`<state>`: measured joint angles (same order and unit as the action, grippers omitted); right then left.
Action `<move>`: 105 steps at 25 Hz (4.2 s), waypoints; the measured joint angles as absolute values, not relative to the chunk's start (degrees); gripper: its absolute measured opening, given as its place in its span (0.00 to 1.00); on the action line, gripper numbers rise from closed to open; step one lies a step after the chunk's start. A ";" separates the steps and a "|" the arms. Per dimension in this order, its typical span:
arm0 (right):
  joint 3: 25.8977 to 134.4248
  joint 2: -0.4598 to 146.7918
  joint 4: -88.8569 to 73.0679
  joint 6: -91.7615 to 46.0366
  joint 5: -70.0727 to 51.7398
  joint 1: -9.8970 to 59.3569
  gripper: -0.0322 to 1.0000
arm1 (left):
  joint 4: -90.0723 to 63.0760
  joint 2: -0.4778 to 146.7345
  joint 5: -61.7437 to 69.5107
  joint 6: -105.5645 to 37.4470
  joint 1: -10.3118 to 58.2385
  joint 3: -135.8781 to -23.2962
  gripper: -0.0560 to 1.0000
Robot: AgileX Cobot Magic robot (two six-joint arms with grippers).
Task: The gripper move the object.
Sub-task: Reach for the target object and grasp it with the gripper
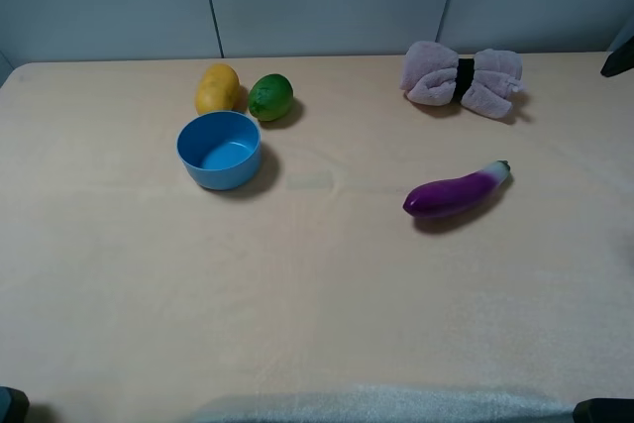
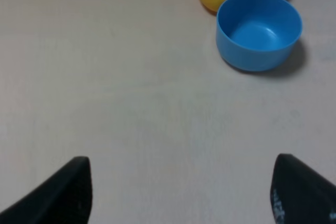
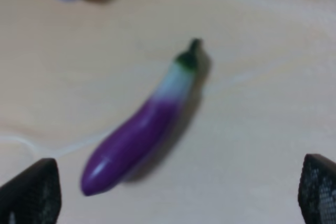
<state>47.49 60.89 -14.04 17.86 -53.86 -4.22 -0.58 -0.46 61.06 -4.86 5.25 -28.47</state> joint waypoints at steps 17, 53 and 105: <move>47.50 87.69 -6.71 37.60 -41.91 15.21 0.69 | -0.58 -0.46 61.06 -4.86 5.25 -28.47 0.78; 47.54 101.26 -6.58 42.49 -30.91 18.41 0.67 | -0.58 -0.46 61.02 -4.86 5.25 -28.47 0.78; 48.60 106.44 -5.53 41.15 -27.04 18.41 0.65 | -0.58 -0.46 61.02 -4.86 5.25 -28.47 0.78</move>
